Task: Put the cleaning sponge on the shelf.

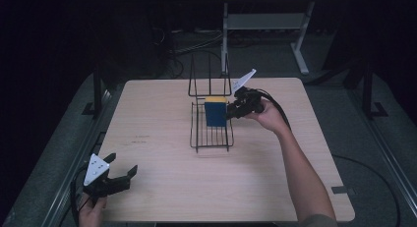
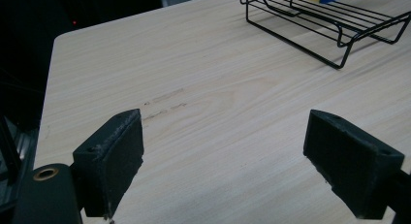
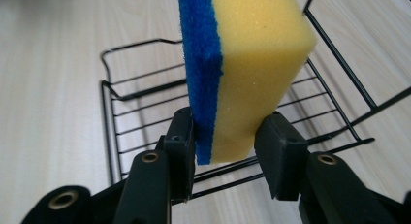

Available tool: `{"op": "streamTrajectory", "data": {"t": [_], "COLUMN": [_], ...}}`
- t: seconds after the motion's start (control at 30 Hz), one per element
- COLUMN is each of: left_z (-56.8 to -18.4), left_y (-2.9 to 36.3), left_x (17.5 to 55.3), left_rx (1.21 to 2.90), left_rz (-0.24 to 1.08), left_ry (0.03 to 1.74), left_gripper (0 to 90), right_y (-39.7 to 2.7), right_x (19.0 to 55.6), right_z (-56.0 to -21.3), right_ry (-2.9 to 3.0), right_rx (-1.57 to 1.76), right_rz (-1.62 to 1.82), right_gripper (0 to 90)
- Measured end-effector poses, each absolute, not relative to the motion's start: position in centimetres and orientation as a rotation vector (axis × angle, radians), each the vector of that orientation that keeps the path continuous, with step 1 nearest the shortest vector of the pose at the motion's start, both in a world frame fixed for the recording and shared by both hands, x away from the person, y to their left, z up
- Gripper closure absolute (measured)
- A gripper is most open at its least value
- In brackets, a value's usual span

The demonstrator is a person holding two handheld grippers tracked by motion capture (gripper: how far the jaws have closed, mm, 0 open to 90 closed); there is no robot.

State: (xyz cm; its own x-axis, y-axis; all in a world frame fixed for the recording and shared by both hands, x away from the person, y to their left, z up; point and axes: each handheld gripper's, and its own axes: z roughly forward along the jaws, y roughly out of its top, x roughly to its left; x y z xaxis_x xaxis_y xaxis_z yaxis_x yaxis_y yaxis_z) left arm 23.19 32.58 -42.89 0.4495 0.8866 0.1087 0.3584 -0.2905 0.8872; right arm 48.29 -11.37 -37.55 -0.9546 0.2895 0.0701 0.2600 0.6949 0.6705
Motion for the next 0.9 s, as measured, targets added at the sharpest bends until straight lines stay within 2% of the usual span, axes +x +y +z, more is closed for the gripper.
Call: {"op": "streamTrajectory", "data": {"t": [0.6, 0.8, 0.9], "left_z": [-42.8, -42.8, -42.8], "left_y": [32.6, 32.6, 32.6], "left_x": [23.1, 23.1, 23.1], "left_rx": [1.846, 1.846, 1.847], "left_rz": [0.786, 0.785, 0.786], "left_ry": [1.053, 1.052, 1.054], "left_gripper": [13.9, 13.9, 13.9], "right_y": [-11.5, -11.2, -11.0], "right_x": [49.1, 48.9, 48.8], "right_z": [-39.1, -39.0, -38.9], "right_ry": [2.873, 2.864, 2.870], "right_rx": [0.493, 0.497, 0.503], "right_rz": [1.101, 1.068, 1.062], "right_gripper": [57.9, 48.1, 46.7]}}
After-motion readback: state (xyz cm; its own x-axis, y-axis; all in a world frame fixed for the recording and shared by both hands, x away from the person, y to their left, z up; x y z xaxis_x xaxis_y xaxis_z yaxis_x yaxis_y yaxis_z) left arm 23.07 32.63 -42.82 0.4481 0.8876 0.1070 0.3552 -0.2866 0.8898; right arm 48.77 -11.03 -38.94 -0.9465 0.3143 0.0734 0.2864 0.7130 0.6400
